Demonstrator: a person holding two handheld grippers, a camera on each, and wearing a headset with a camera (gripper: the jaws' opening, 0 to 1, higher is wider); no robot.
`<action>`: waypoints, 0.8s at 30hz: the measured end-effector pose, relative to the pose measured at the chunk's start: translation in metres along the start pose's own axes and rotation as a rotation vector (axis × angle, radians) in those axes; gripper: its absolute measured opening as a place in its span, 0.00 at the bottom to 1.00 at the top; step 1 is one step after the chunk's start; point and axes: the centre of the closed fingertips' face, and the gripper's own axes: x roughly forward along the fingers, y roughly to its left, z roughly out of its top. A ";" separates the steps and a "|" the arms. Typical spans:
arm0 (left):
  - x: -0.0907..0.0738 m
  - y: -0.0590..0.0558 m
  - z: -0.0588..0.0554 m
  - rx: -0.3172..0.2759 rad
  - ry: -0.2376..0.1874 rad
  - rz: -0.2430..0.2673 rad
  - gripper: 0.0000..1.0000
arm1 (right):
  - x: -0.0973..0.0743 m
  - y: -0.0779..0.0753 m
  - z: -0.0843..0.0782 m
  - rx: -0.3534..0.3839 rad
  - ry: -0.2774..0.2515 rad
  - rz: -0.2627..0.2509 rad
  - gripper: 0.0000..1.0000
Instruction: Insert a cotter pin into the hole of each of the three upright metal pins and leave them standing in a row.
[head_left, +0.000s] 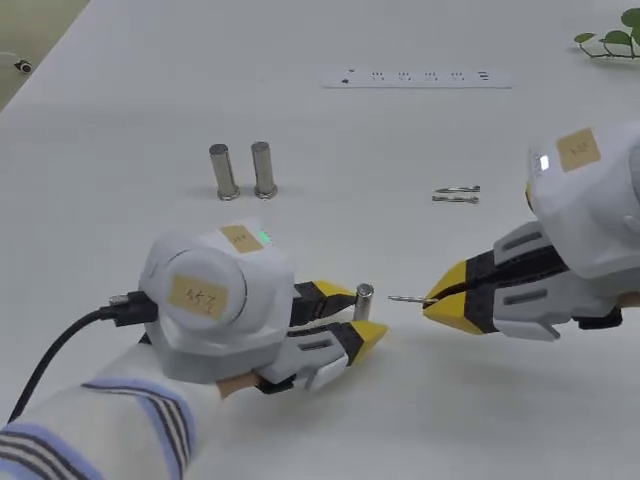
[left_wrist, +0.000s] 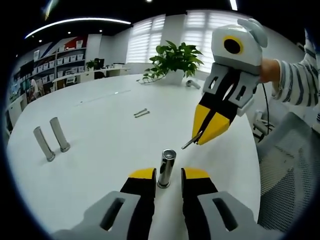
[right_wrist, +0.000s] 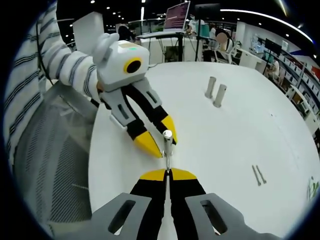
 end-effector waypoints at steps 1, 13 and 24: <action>0.001 0.000 0.000 0.001 0.001 0.000 0.17 | 0.001 0.000 0.000 0.002 0.000 0.001 0.03; 0.001 0.003 0.001 0.025 -0.005 0.011 0.08 | 0.006 0.000 0.005 0.011 -0.020 -0.002 0.03; 0.001 0.001 0.001 0.045 -0.007 0.002 0.08 | 0.010 -0.001 0.010 -0.003 -0.025 -0.009 0.03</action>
